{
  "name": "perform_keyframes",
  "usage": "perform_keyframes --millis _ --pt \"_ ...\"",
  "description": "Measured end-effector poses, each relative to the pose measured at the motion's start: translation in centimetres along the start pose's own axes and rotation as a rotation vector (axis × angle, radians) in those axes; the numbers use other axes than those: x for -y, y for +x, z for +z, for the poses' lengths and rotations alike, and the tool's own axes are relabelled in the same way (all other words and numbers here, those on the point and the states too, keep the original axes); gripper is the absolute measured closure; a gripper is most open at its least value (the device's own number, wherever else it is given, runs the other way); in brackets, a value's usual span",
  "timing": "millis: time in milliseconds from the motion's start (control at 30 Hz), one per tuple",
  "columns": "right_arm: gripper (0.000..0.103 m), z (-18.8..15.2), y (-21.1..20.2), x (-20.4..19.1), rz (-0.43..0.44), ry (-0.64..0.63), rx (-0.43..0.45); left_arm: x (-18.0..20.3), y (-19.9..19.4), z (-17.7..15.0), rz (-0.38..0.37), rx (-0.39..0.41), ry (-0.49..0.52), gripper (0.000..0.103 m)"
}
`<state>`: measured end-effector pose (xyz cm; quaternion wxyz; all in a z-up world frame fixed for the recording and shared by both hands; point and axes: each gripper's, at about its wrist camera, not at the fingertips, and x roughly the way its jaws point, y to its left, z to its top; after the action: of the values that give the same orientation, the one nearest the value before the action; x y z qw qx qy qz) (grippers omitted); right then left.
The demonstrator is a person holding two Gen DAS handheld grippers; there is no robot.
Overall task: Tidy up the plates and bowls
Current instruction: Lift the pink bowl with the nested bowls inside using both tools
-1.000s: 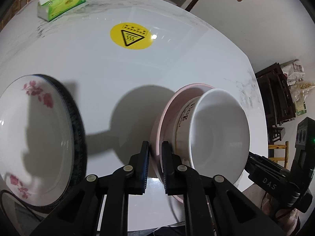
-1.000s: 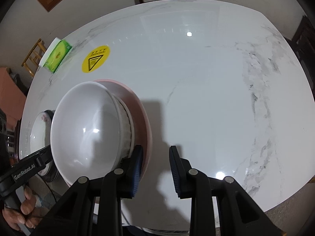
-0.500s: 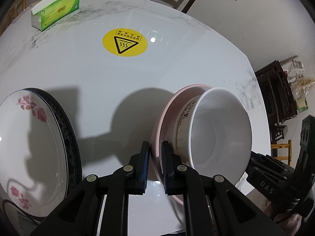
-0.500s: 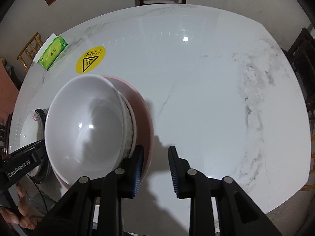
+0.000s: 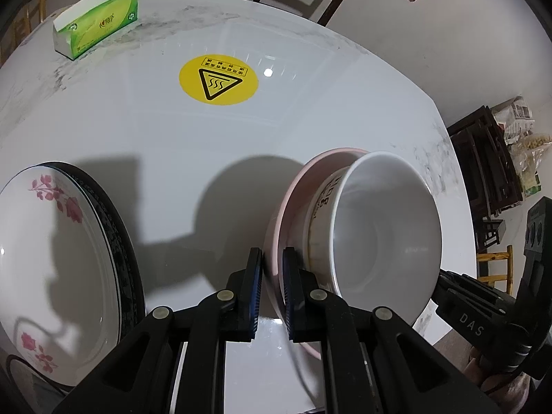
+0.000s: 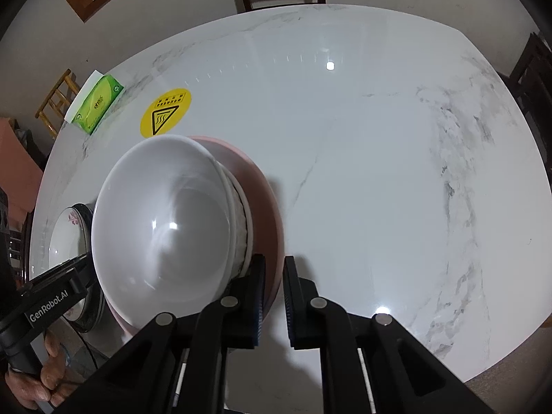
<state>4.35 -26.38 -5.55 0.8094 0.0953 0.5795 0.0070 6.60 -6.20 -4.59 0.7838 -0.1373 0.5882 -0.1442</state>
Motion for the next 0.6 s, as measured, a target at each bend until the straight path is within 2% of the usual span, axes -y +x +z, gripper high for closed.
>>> perform_keyframes --millis 600 --pt "0.093 -0.02 -0.03 -0.37 -0.015 -0.010 0.006 0.18 -0.03 0.07 0.006 0.004 0.004 0.096"
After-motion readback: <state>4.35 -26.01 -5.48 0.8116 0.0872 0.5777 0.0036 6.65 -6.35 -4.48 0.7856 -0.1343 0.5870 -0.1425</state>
